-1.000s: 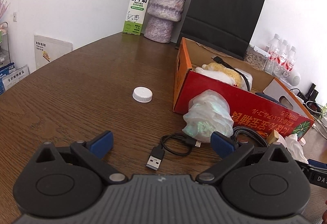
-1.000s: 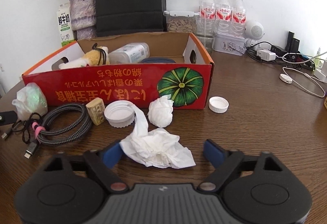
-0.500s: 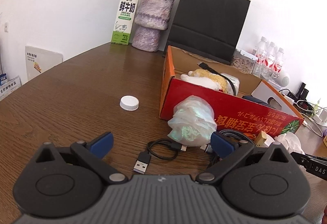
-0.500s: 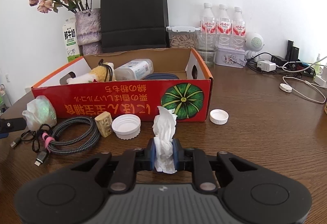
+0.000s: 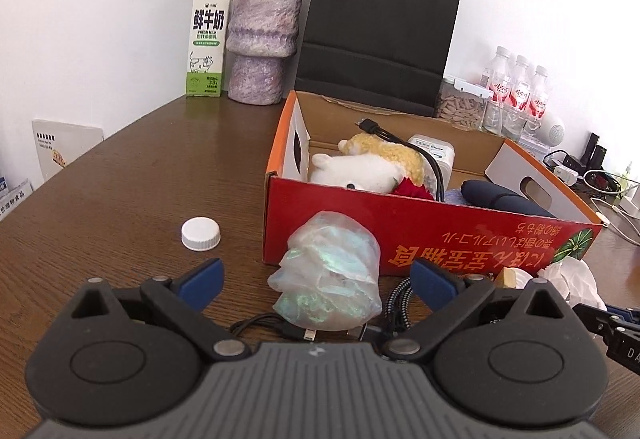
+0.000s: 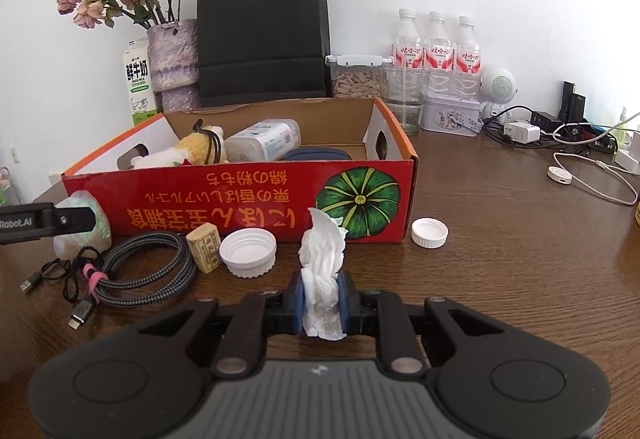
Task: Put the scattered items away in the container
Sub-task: 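Grasp the clear plastic bag with left tool while right tool grasps the crumpled white tissue, then carry the plastic bag and tissue with both tools over the box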
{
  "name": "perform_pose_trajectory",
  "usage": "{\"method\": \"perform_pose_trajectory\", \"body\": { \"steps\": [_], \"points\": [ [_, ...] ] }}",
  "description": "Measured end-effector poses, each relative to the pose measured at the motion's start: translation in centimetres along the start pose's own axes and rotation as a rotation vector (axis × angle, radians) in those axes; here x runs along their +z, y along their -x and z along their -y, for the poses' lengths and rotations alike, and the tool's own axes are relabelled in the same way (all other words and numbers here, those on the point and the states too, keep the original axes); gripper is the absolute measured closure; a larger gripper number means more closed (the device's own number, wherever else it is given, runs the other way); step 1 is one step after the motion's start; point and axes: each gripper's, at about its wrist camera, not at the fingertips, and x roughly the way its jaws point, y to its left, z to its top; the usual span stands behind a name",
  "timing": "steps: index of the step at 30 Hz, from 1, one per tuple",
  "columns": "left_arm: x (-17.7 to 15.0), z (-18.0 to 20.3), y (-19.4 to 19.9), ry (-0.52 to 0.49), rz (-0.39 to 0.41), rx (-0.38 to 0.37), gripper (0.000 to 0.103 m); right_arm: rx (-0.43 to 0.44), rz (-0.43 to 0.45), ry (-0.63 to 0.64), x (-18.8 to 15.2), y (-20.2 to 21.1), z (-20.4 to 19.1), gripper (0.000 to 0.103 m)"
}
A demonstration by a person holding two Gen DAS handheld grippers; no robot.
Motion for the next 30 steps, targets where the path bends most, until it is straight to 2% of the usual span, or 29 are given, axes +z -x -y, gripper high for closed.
{"method": "perform_pose_trajectory", "body": {
  "steps": [1, 3, 5, 11, 21, 26, 30],
  "points": [
    [0.0, 0.0, -0.1, 0.0, -0.005, 0.003, 0.011, 0.002, -0.001, 0.003, 0.0, -0.1, -0.1, 0.087],
    [-0.1, 0.0, -0.3, -0.011, -0.014, 0.012, 0.031, 0.003, -0.002, 0.007, 0.1, -0.2, -0.2, 0.087],
    [-0.3, 0.0, -0.4, -0.014, -0.025, -0.007, 0.045, 0.003, -0.002, 0.007, 0.1, -0.2, -0.2, 0.087],
    [-0.7, -0.3, 0.2, -0.003, -0.004, -0.038, 0.058, 0.004, -0.002, 0.0, 0.1, -0.3, -0.2, 0.087],
    [-1.2, -0.4, 1.6, 0.002, 0.063, -0.043, 0.06, 0.005, 0.024, -0.001, 0.0, 0.1, 0.0, 0.087],
    [-1.1, -0.3, 2.8, 0.011, 0.108, -0.056, 0.06, 0.007, 0.084, 0.011, -0.1, 1.1, -0.2, 0.087],
    [-0.8, 0.3, 3.8, 0.001, 0.128, -0.096, 0.06, 0.015, 0.121, 0.018, 0.0, 1.7, -0.4, 0.087]
  ]
}}
